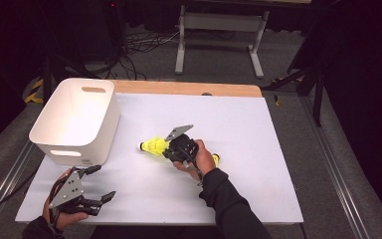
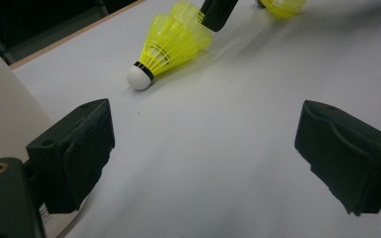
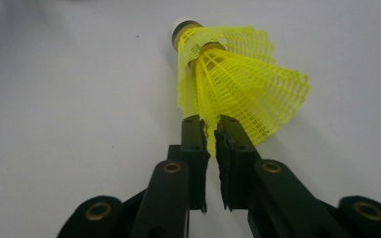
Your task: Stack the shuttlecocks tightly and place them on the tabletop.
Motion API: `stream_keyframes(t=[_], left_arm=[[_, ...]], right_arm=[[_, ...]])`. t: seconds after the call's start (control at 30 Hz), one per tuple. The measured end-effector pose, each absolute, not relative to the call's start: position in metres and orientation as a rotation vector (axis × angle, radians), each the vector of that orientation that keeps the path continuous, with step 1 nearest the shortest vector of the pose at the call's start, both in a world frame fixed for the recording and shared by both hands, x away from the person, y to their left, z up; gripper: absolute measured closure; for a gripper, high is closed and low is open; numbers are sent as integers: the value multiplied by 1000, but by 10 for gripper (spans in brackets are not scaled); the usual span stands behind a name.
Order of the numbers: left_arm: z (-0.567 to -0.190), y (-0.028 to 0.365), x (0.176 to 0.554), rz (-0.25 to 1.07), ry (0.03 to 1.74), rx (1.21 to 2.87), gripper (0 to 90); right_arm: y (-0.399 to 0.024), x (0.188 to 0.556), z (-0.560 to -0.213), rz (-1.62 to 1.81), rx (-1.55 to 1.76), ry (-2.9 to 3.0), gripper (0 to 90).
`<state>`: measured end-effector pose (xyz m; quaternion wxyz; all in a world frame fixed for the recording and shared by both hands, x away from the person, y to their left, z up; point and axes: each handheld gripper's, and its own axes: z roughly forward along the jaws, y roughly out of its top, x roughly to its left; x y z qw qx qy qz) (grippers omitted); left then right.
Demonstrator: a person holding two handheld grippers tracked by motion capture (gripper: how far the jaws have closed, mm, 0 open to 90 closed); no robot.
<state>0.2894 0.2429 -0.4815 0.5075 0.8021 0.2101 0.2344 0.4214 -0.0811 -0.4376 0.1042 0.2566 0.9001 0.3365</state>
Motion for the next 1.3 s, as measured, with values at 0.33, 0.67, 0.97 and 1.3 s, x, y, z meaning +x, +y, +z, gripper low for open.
stream_keyframes(t=[0.33,0.67,0.97,1.3], left_arm=[[-482,243,290,562,506,1933,93],[-482,243,290,564,508,1934,93],[-482,242,290,570,509,1935,93],[-482,242,290,567,510,1942,93]], right_arm=[[-77,421,-440,964,731,2658,875],[-84,418,-432,952,744,2604,674],[-101,405,-411,966,716,2530,599],[-127,394,-393,960,692,2447,517]])
